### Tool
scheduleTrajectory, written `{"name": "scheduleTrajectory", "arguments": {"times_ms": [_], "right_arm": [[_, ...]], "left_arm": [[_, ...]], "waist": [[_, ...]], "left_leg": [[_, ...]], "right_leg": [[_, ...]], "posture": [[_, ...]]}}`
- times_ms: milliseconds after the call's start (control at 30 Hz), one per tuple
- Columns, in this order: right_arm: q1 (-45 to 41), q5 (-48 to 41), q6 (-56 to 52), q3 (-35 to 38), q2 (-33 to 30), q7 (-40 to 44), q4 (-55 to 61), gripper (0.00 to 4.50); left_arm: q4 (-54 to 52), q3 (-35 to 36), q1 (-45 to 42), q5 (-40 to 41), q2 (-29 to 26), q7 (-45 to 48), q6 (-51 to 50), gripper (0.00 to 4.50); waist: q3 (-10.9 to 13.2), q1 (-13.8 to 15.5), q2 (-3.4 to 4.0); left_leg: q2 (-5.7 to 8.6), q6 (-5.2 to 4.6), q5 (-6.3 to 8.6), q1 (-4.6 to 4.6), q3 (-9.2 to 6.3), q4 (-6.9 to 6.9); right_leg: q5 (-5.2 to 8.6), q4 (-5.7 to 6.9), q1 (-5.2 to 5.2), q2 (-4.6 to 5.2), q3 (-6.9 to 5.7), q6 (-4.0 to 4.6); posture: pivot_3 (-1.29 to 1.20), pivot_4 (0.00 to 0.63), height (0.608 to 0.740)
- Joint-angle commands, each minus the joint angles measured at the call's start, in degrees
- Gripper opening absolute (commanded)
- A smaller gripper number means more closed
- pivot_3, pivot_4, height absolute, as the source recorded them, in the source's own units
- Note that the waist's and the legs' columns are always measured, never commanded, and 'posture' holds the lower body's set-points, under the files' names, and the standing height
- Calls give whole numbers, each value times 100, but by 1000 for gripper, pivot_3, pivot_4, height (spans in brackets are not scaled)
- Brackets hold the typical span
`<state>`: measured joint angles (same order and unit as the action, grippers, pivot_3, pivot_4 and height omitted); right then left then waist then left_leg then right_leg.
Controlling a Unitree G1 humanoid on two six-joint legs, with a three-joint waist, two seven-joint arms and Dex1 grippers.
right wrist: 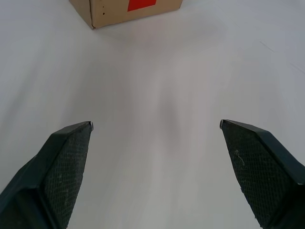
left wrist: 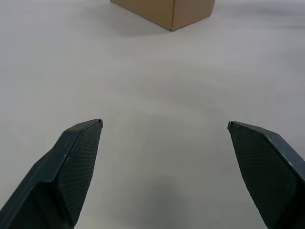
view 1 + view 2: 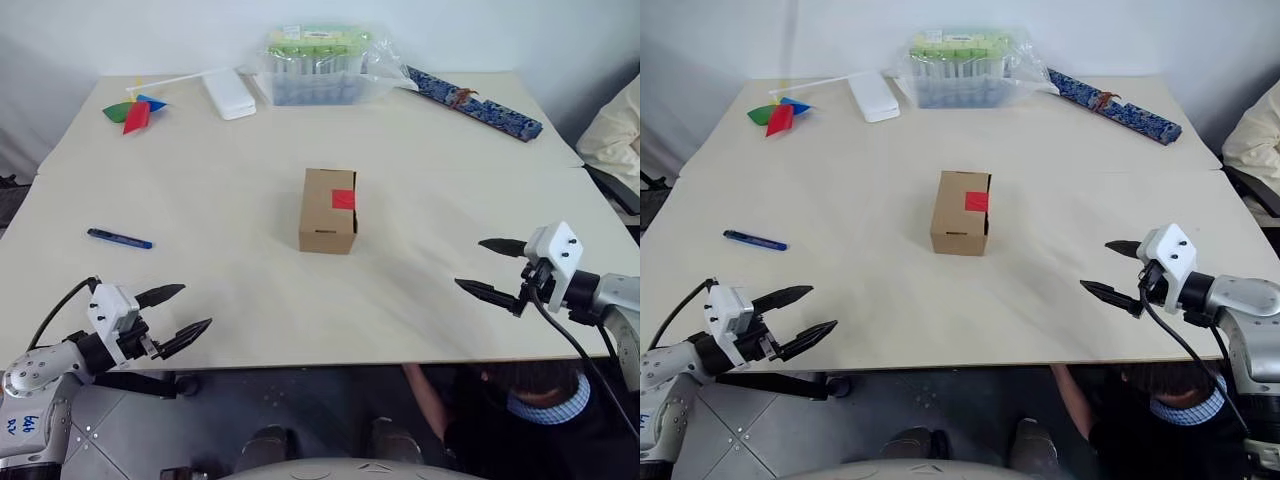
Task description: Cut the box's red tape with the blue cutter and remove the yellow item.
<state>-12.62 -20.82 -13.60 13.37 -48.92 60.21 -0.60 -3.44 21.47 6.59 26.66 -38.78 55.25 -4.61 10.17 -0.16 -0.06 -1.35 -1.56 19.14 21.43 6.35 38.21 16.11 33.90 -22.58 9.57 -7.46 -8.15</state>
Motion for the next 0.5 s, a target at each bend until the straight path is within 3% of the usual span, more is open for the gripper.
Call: {"name": "scheduleTrajectory", "arguments": {"times_ms": [33, 367, 500], "right_arm": [[-122, -53, 21, 49, -42, -8, 62, 4500], [-115, -94, -202, 205, -40, -326, 283, 4500], [-73, -151, -669, 313, 44, -853, 753, 4500]], "left_arm": [[6, 140, -47, 37, -53, -1, 111, 4471], [-293, 7, -377, 121, -123, -436, -743, 4471], [-50, -224, -845, -83, -121, -491, -787, 4471]], "waist": [[0, -1, 0], [0, 11, 0], [0, 16, 0]], "left_leg": [[0, 0, 0, 0, 1, 0], [0, -1, 1, 0, 1, 7], [0, -1, 1, 0, 1, 8]], "right_leg": [[0, 0, 0, 0, 1, 0], [0, 6, 0, 0, 1, 0], [0, 9, 0, 0, 1, 0]], "posture": [[0, 150, 740], [0, 150, 740], [0, 150, 740]]}}
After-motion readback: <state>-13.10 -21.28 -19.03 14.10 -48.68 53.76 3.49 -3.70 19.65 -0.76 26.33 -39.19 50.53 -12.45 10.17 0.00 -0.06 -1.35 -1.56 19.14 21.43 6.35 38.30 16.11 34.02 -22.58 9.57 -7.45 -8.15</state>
